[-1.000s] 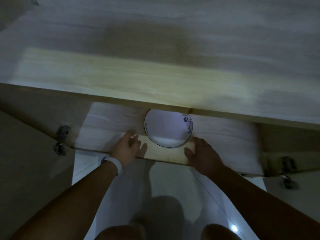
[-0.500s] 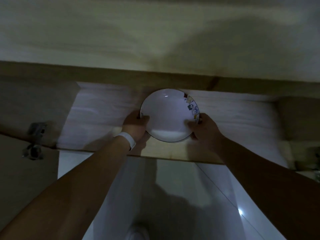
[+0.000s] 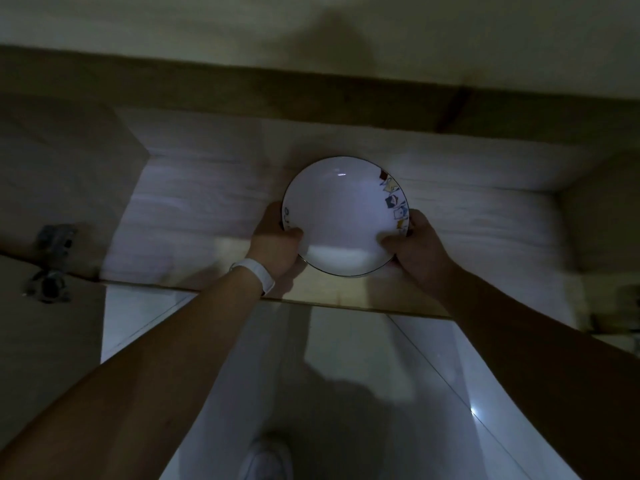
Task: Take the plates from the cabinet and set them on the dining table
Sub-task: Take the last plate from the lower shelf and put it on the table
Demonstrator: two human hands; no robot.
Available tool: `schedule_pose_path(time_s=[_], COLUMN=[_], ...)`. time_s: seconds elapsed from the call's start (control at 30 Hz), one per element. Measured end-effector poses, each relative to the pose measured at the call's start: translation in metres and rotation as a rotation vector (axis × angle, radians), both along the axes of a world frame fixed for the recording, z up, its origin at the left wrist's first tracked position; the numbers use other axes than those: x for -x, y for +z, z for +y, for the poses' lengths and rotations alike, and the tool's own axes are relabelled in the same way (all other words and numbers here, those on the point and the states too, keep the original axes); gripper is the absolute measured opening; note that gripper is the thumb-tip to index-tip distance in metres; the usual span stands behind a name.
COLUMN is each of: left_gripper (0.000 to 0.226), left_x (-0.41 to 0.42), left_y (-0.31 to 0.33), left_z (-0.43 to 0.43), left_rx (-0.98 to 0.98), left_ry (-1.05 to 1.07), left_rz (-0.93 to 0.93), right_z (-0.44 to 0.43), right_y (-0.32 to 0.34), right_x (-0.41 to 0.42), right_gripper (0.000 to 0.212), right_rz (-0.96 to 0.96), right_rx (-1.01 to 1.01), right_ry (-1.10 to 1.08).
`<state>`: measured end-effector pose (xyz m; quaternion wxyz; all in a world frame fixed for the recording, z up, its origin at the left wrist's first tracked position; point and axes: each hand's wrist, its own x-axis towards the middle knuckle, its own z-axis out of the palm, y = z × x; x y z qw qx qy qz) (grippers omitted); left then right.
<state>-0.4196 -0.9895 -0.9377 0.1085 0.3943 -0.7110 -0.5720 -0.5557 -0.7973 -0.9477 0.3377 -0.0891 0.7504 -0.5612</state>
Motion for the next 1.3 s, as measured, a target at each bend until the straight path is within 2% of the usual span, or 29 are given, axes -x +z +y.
schedule_pose_path(time_s=[0.23, 0.43, 0.67, 0.77, 0.93, 1.03, 1.3], left_gripper=[0.045, 0.052, 0.055, 0.056, 0.058, 0.055, 0.055], left_x=[-0.018, -0.036, -0.068, -0.083, -0.101, -0.106, -0.11], left_y=[0.01, 0.026, 0.063, 0.094, 0.163, 0.211, 0.354], left_z=[0.031, 0.056, 0.114, 0.146, 0.19, 0.217, 0.273], left_rx=[-0.306, -0.329, -0.371, -0.376, -0.392, -0.421, -0.47], left_ry=[-0.005, -0.088, -0.148, -0.222, -0.281, -0.288, -0.278], left_rz=[0.221, 0.102, 0.034, -0.024, -0.044, -0.044, -0.002], right_z=[0.022, 0.065, 0.136, 0.169, 0.218, 0.244, 0.298], right_y=[-0.001, 0.008, 0.065, 0.099, 0.167, 0.212, 0.355], right_x=[-0.018, -0.058, -0.114, -0.139, -0.171, -0.184, -0.199], right_gripper=[0.042, 0.04, 0.055, 0.06, 0.045, 0.044, 0.049], right_rz=[-0.023, -0.111, -0.161, -0.183, -0.232, -0.274, -0.176], right_rx=[-0.026, 0.063, -0.041, -0.102, -0.101, -0.081, -0.011], right_ry=[-0.061, -0.119, -0.162, -0.193, -0.315, -0.392, -0.503])
